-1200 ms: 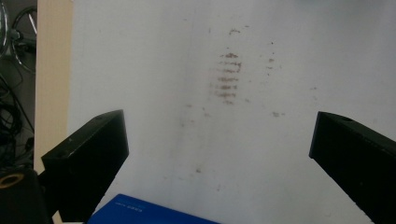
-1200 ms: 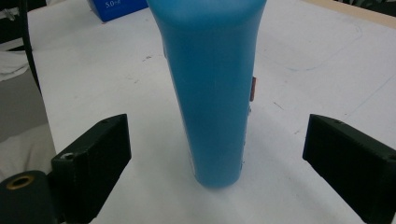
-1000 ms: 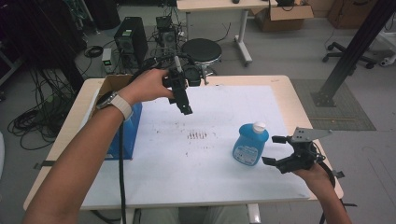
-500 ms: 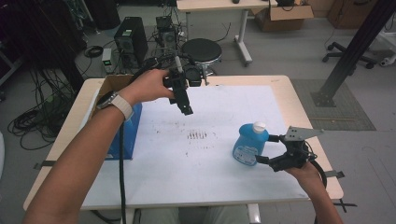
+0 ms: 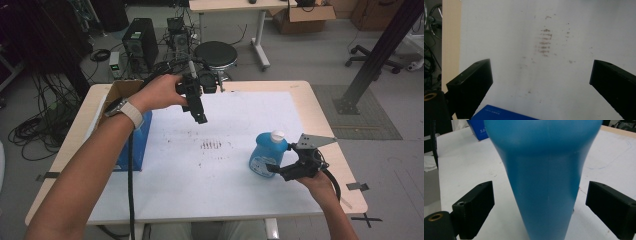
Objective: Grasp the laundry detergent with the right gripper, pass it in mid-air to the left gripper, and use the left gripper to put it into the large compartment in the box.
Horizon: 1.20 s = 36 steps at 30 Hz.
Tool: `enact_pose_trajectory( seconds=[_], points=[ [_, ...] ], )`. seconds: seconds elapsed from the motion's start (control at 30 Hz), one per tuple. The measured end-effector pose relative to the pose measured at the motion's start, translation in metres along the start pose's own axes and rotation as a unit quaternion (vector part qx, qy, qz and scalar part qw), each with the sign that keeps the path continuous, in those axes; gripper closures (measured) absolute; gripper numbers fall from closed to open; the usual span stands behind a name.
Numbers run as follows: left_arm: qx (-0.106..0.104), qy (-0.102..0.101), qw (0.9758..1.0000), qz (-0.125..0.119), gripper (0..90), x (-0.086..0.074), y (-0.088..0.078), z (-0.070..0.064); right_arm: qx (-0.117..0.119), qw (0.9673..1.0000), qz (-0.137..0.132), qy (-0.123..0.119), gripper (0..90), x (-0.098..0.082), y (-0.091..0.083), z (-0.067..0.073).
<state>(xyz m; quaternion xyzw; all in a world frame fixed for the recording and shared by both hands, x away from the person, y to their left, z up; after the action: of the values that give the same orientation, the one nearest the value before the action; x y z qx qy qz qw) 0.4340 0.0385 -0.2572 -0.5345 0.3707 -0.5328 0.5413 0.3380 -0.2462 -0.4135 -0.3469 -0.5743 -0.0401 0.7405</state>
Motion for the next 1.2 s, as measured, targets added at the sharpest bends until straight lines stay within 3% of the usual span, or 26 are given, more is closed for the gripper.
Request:
enact_pose_trajectory(
  seconds=[0.53, 1.2],
  points=[
    [0.002, -0.001, 1.0000, 0.001, 5.2, -0.001, -0.001, 0.000, -0.016, 0.9996, -0.020, 0.009, 14.5, 0.000, 0.014, -0.002],
    [0.001, -0.003, 1.0000, 0.004, 5.2, -0.001, 0.001, 0.000, -0.011, 0.9995, -0.029, 0.007, 26.8, -0.002, 0.015, -0.002]
  ],
)
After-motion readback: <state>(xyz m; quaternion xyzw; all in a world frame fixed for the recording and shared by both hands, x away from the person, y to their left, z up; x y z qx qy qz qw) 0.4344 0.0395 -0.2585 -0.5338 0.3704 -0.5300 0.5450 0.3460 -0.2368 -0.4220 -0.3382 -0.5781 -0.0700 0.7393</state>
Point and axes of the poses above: each handheld gripper's, and its own axes: y roughly forward along the jaws, x roughly out of its top, z roughly to its left, the point moved 4 cm from there along y, roughly forward along the jaws, and after that the axes turned 2 degrees about -x, right-handed, at the moved point
